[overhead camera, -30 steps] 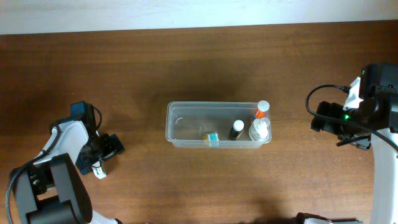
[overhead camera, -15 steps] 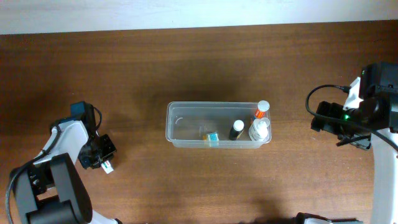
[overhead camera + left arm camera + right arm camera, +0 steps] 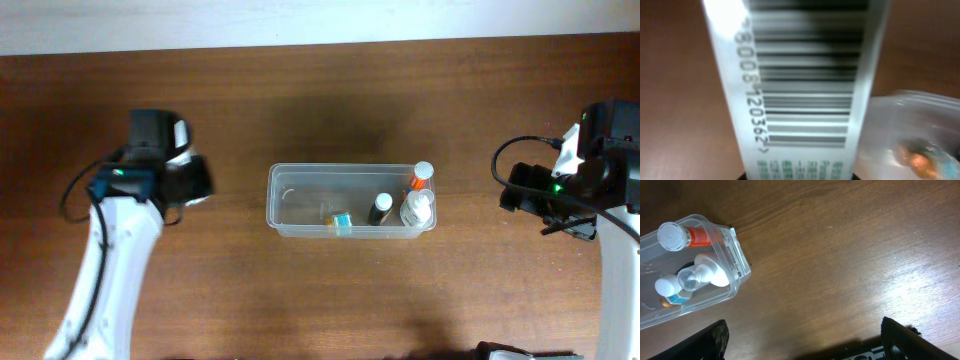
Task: Pack container
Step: 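Lay the medicine box into the container and release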
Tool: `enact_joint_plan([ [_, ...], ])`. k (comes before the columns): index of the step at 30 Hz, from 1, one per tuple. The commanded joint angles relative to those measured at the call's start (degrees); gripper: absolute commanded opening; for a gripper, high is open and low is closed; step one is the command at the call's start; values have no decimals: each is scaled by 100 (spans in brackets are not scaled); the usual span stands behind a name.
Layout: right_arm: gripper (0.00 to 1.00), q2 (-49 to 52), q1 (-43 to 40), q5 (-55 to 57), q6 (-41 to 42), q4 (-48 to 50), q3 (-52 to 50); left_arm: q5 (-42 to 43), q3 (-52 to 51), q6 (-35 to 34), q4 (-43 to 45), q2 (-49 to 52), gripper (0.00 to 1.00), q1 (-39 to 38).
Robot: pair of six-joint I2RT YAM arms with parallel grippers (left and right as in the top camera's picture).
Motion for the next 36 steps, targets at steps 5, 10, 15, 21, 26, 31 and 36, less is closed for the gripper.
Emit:
enact_joint_plan([
  [5, 89, 0, -44, -28, -50, 22, 2, 356, 55, 3165, 796, -140, 18, -2192],
  [10, 89, 0, -44, -28, -50, 22, 2, 356, 55, 4413, 1202, 249, 21, -2826],
  [15, 89, 0, -44, -28, -55, 24, 2, 354, 55, 5281, 1329, 844, 36, -3029],
  [21, 89, 0, -44, -28, -96, 24, 2, 350, 55, 5333, 1338, 1587, 38, -3027],
  [26, 89, 0, -44, -28, -96, 24, 2, 350, 61, 5362, 1421, 1762, 37, -3027],
  [31, 89, 0, -44, -28, -98, 22, 2, 348, 341, 4566, 1414, 1283, 38, -2975],
  [36, 89, -2, -2, -39, -170, 20, 2, 28, 476, 3639, 1403, 503, 58, -2590],
])
